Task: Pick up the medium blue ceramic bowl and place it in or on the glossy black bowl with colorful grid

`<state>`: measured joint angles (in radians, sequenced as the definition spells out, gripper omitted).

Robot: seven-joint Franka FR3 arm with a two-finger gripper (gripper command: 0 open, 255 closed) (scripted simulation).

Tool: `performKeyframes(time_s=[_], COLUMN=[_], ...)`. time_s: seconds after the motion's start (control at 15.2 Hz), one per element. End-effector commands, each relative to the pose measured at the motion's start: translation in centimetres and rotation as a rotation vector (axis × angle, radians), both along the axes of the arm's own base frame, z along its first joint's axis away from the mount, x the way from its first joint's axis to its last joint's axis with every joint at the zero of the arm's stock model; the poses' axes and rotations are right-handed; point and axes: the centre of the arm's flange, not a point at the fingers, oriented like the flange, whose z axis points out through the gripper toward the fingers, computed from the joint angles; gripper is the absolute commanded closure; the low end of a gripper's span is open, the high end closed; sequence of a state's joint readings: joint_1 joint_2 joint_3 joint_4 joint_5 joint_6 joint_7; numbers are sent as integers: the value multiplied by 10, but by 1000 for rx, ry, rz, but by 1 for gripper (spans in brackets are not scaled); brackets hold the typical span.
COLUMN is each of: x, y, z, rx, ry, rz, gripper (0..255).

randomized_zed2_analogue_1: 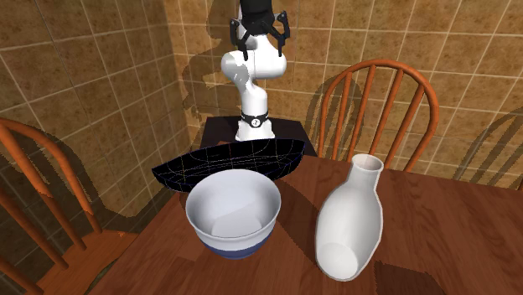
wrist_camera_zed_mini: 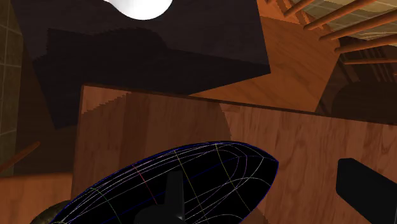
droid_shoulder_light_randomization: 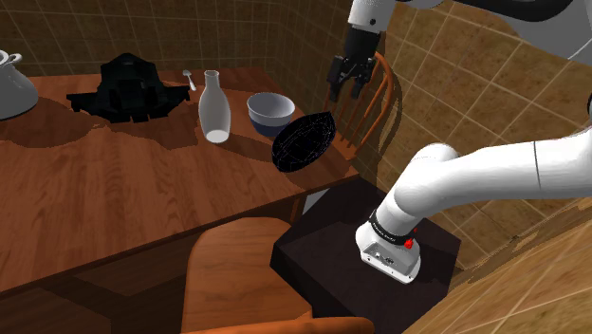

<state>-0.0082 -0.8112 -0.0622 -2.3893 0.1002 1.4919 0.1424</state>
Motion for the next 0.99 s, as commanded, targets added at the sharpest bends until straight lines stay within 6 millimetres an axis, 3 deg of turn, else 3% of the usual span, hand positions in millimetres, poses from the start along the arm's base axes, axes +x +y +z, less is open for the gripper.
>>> performKeyframes(time_s=[0.0, 0.92], x=[0, 132], y=[0, -88], z=[0, -93], rx=[0, 35], ry=[0, -28], rz=[0, -45], gripper=[0, 0])
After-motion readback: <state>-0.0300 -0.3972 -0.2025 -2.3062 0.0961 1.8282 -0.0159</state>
